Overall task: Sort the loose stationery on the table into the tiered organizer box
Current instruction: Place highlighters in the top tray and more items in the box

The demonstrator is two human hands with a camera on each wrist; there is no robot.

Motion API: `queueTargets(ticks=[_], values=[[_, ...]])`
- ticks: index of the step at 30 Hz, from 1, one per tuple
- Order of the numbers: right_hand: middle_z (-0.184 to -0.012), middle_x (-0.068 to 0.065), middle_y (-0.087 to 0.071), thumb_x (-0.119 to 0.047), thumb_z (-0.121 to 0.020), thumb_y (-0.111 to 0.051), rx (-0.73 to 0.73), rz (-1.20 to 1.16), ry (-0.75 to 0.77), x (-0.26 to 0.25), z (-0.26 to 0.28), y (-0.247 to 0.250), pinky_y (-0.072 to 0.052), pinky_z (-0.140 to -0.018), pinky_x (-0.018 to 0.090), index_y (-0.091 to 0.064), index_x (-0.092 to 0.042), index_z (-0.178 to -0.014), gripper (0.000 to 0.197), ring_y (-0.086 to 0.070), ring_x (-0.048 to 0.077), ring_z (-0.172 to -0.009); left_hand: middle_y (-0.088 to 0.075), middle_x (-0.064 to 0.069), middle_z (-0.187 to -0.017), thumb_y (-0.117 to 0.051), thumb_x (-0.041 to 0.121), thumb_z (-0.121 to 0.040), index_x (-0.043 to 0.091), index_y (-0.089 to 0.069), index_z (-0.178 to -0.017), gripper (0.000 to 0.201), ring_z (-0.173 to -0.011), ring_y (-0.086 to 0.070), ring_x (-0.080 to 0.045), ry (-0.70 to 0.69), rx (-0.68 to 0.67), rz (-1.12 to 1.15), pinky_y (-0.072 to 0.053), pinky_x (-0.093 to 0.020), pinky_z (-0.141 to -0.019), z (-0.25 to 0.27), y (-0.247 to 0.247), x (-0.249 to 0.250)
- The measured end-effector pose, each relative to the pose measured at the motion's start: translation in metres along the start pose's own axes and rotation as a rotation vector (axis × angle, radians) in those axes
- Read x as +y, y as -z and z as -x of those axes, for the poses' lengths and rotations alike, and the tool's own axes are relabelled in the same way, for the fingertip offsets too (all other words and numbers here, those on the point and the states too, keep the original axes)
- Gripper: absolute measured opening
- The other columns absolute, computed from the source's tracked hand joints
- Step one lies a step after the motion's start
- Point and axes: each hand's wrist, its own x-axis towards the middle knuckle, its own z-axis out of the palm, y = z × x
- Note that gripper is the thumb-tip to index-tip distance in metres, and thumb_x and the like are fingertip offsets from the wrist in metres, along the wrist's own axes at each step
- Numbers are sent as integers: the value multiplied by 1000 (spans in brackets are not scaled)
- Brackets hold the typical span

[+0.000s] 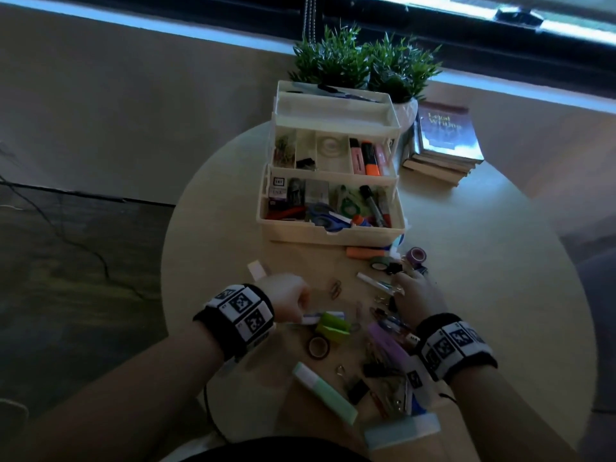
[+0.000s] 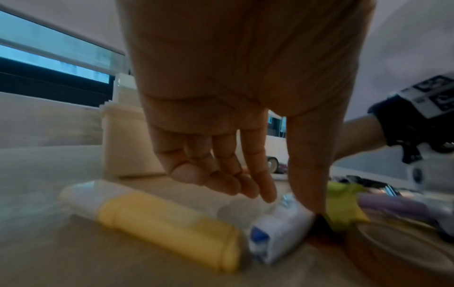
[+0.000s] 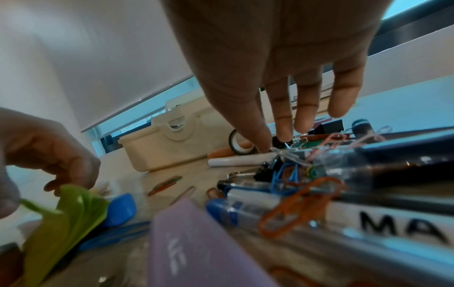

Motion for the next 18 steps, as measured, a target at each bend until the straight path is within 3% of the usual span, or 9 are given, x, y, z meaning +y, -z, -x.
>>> queueTargets(ticks=[3, 8, 10, 14, 18], values=[[-121, 7, -57, -13, -89, -48, -34, 39, 29, 0, 1, -2, -42, -89, 33, -59, -21, -117, 31, -51, 28, -110, -65, -11, -98, -49, 48, -91, 6, -63, -98, 45, -88, -61, -26, -9, 2, -41, -42, -31, -67, 4, -14, 4], [-112, 9, -58, -11, -92, -44, -102, 63, 44, -7, -2, 0, -45, -86, 35, -57, -14, -106, 20, -53, 28, -105, -60, -10, -88, -38, 44, -97, 10, -53, -88, 39, -74, -53, -24, 83, 23, 9, -40, -31, -63, -3, -20, 12], [-112, 9, -56, -15, -91, -46, -121, 62, 67, -10, -1, 3, -45, -88, 36, -56, -14, -106, 19, -52, 29, -107, -62, -10, -94, -37, 40, -98, 9, -57, -94, 37, -80, -56, -25, 89, 37, 67, -43, -33, -68, -4, -19, 12], [-111, 3, -57, -19, -88, -52, -30, -98, 198, -31, 8, 12, -46, -86, 34, -58, -17, -106, 19, -54, 24, -101, -62, -7, -106, -43, 34, -96, 12, -58, -105, 28, -91, -57, -19, 114, 224, 268, -44, -31, -78, 2, -10, 1], [-98, 0, -61, -19, -89, -50, -186, -242, 331, -78, 18, 14, -44, -76, 25, -62, -19, -102, 17, -57, 18, -90, -61, -14, -111, -47, 26, -95, 5, -56, -110, 27, -99, -57, -26, 240, 414, 487, -43, -33, -80, 11, -7, -19]])
